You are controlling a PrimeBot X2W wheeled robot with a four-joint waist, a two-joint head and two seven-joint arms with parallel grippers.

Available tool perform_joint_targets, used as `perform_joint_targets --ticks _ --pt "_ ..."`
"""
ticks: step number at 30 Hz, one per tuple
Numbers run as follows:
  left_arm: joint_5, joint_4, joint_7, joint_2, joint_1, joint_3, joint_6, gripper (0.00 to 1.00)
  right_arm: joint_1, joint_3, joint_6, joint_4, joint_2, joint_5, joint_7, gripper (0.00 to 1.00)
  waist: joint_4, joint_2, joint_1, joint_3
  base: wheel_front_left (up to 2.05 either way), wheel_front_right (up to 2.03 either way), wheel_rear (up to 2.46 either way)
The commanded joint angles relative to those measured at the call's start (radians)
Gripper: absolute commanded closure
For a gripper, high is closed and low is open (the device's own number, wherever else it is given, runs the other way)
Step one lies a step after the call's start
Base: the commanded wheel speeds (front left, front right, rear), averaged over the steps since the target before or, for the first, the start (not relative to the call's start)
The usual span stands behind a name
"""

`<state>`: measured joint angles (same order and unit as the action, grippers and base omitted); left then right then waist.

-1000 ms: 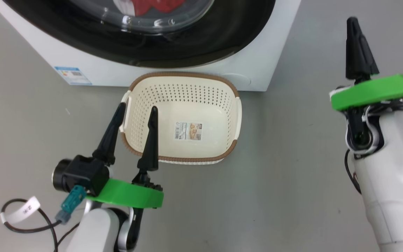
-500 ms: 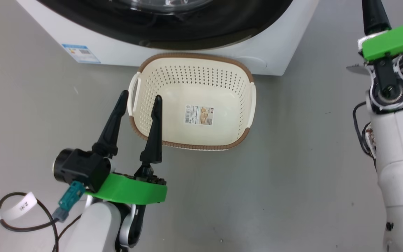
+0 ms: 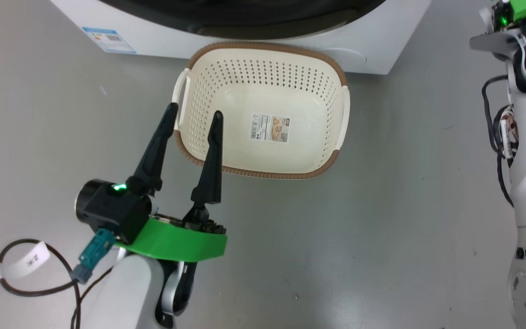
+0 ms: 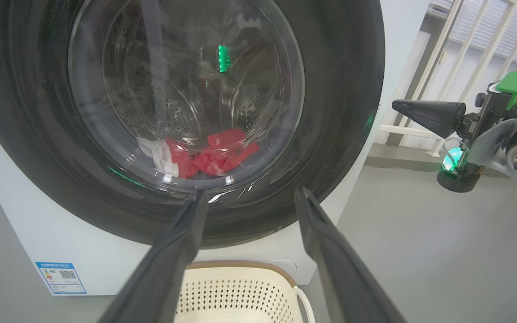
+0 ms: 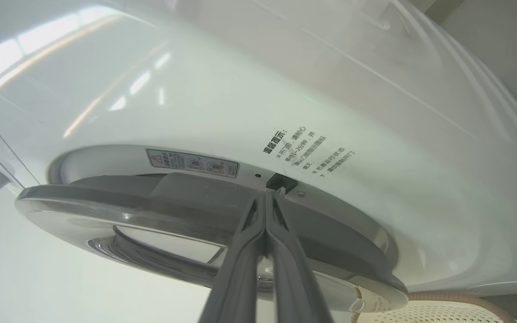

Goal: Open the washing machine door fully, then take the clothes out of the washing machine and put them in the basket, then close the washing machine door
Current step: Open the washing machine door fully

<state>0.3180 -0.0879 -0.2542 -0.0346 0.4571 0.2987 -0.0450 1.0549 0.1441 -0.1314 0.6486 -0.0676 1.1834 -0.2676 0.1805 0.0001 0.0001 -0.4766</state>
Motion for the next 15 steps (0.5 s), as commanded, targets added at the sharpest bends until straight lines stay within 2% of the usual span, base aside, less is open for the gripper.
perform_joint_targets --ticks 1,15 --pt "0.0 0.03 -0.008 -0.016 0.019 -0.022 -0.007 0.0 0.034 -0.016 0.001 -0.023 0.014 0.0 -0.013 1.0 0.005 -0.0001 0.0 -0.01 0.0 0.0 0.0" --pt "0.018 0.038 -0.008 -0.016 0.039 -0.001 -0.01 0.0 0.16 0.003 0.001 0.021 -0.007 -0.003 -0.15 1.0 0.04 -0.0001 0.0 -0.065 0.0 0.0 0.0"
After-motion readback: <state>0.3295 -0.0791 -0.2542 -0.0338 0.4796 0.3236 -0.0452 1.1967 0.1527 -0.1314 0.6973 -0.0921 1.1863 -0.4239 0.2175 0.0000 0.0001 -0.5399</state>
